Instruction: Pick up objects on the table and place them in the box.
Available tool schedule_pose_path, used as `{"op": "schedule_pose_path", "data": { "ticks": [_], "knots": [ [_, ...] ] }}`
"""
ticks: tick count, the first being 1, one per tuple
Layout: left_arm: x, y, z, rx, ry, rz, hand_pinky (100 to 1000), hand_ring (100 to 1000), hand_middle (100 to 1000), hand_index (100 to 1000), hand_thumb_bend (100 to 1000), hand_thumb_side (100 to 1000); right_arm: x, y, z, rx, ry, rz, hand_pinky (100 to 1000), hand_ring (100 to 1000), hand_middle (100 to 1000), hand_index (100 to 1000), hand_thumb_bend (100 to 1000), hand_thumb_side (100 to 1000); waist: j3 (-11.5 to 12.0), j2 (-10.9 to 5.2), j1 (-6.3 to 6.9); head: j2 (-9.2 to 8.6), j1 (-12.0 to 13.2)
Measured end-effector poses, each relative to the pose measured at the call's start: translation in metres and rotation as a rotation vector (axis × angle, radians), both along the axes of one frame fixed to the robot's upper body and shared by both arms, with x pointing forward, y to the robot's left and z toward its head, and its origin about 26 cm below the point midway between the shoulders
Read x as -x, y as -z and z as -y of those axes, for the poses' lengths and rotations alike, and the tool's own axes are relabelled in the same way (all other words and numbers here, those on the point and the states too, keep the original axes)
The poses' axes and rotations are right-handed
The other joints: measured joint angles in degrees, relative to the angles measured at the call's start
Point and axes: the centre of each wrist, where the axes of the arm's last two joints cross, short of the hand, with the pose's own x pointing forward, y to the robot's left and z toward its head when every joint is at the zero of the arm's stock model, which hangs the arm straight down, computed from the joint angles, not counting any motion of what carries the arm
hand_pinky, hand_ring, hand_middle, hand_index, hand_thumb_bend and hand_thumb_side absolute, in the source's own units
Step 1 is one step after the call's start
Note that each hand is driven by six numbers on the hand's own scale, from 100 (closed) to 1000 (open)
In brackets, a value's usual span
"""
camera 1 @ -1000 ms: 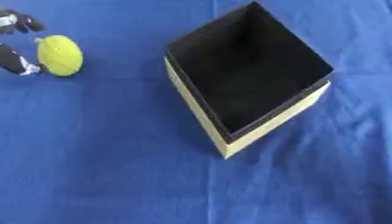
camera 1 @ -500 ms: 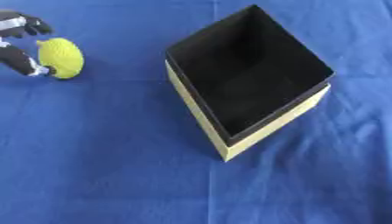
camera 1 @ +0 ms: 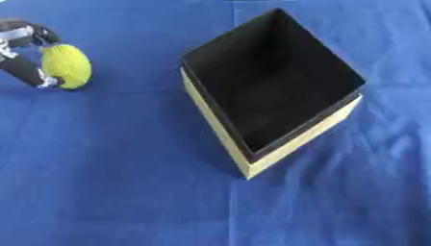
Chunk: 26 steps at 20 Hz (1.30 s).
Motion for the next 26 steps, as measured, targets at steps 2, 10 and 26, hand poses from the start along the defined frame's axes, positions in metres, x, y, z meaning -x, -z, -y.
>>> {"op": "schedule_pose_path", "data": {
  "ticks": [2, 10, 26],
  "knots": [
    [-0.002, 0.002, 0.000, -0.001, -0.003, -0.004, 897, 913, 853, 902, 377, 100, 0.000, 0.000, 0.000, -0.002, -0.003, 0.000, 852, 794, 616, 862, 100, 361, 0.0, 0.00, 0.00, 0.00, 0.0],
    [-0.006, 0.008, 0.002, 0.017, -0.012, -0.001, 783, 819, 767, 848, 301, 100, 0.000, 0.000, 0.000, -0.005, -0.006, -0.001, 853, 795, 616, 862, 100, 362, -0.2, 0.00, 0.00, -0.02, 0.2],
    [0.012, -0.016, 0.026, 0.019, 0.092, 0.191, 297, 491, 535, 650, 157, 100, 0.000, 0.002, 0.000, -0.011, -0.012, -0.006, 853, 794, 616, 862, 100, 361, 0.0, 0.00, 0.00, 0.06, -0.7]
  ]
}}
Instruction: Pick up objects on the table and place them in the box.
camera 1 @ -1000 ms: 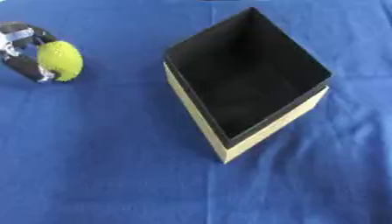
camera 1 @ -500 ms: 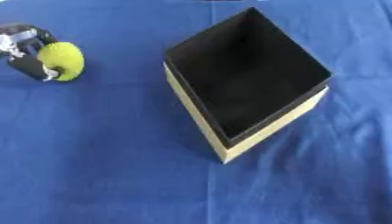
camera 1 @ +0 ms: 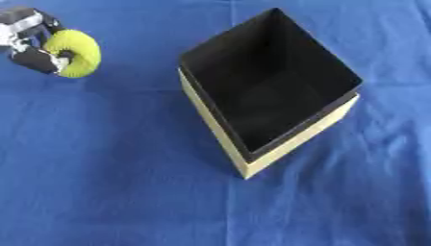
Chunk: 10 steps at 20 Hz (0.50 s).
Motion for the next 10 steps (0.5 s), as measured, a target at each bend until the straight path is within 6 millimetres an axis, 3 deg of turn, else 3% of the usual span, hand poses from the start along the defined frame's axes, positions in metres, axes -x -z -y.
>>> {"op": "schedule_pose_path", "data": {
  "ticks": [2, 3, 5, 10],
  "knots": [
    [0.004, -0.006, 0.005, -0.011, -0.006, 0.048, 253, 481, 522, 640, 163, 100, 0.000, 0.000, 0.000, 0.000, 0.000, 0.000, 853, 794, 616, 862, 100, 364, 0.0, 0.00, 0.00, 0.01, -0.3],
    [0.007, -0.009, 0.008, -0.014, -0.006, 0.072, 155, 465, 497, 624, 173, 100, 0.000, 0.000, 0.000, -0.001, -0.001, 0.000, 853, 794, 616, 863, 100, 365, 0.0, 0.00, 0.00, 0.02, -0.4],
    [0.013, -0.015, 0.015, -0.016, 0.002, 0.123, 104, 457, 485, 614, 172, 100, 0.000, 0.000, 0.000, -0.002, -0.004, 0.000, 853, 794, 616, 862, 100, 364, 0.0, 0.00, 0.00, 0.04, -0.5],
    [0.036, -0.035, 0.043, -0.033, 0.097, 0.256, 100, 449, 476, 604, 144, 100, 0.000, 0.000, 0.000, -0.003, -0.004, -0.001, 853, 793, 617, 862, 100, 358, 0.0, 0.00, 0.00, 0.05, -0.9]
  ]
}}
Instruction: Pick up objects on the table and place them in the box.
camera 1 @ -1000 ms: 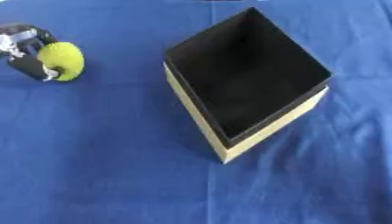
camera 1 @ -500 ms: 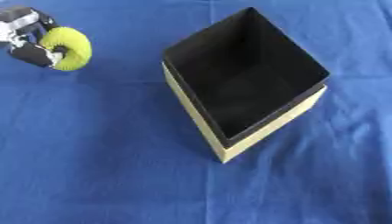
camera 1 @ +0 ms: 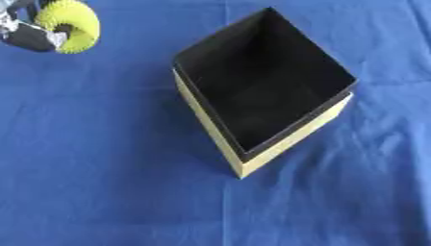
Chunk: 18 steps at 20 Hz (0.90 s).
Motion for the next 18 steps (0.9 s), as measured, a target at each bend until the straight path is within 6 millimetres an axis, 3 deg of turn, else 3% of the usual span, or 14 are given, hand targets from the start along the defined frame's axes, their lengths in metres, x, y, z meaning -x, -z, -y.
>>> {"op": "schedule_pose_path", "data": {
  "ticks": [7, 14, 18],
  "knots": [
    [0.050, -0.036, 0.064, -0.065, 0.255, 0.194, 100, 448, 475, 597, 123, 100, 0.000, 0.000, 0.000, -0.002, -0.002, 0.004, 852, 791, 620, 859, 100, 333, -0.3, 0.00, 0.00, 0.08, 0.0],
    [0.094, -0.046, 0.132, -0.112, 0.525, 0.305, 100, 448, 475, 596, 121, 100, 0.000, -0.002, -0.004, -0.014, -0.014, 0.021, 853, 793, 625, 859, 100, 324, -0.6, 0.00, 0.00, 0.41, 0.5],
    [0.103, -0.045, 0.145, -0.123, 0.570, 0.316, 100, 448, 475, 596, 121, 100, 0.000, -0.003, -0.004, -0.021, -0.015, 0.027, 853, 793, 625, 859, 100, 324, -0.6, 0.00, 0.00, 0.41, 0.6]
  ]
}}
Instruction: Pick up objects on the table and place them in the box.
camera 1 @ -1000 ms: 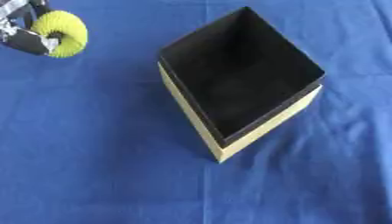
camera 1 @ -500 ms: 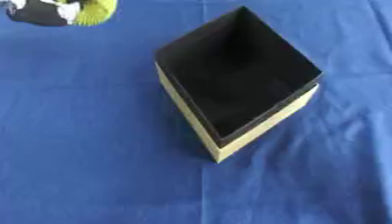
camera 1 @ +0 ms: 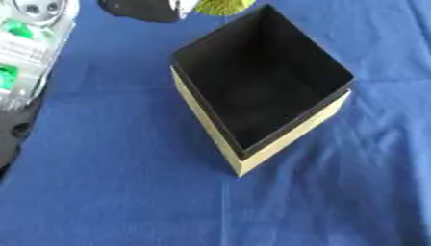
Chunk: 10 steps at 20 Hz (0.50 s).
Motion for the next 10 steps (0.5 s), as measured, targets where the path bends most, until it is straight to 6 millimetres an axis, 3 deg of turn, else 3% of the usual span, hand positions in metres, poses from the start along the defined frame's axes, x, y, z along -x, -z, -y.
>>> {"op": "schedule_pose_path", "data": {
  "ticks": [1, 4, 10],
  "knots": [
    [0.001, 0.000, 0.000, -0.001, 0.002, 0.001, 124, 385, 473, 592, 100, 100, 0.000, 0.000, 0.000, -0.001, 0.000, 0.001, 866, 819, 646, 871, 100, 353, 0.0, 0.00, 0.00, 0.00, 0.0],
    [0.008, -0.001, 0.009, -0.026, 0.042, 0.012, 126, 389, 477, 592, 100, 100, 0.000, -0.001, -0.001, -0.026, 0.000, 0.001, 866, 817, 644, 871, 100, 357, -1.0, 0.00, 0.00, 0.02, 1.2],
    [0.017, 0.019, 0.051, -0.135, 0.150, -0.030, 129, 397, 483, 594, 100, 100, 0.000, -0.001, 0.000, -0.084, 0.021, 0.007, 864, 813, 639, 870, 100, 362, -0.7, 0.00, 0.02, 0.06, 1.5]
  ]
}}
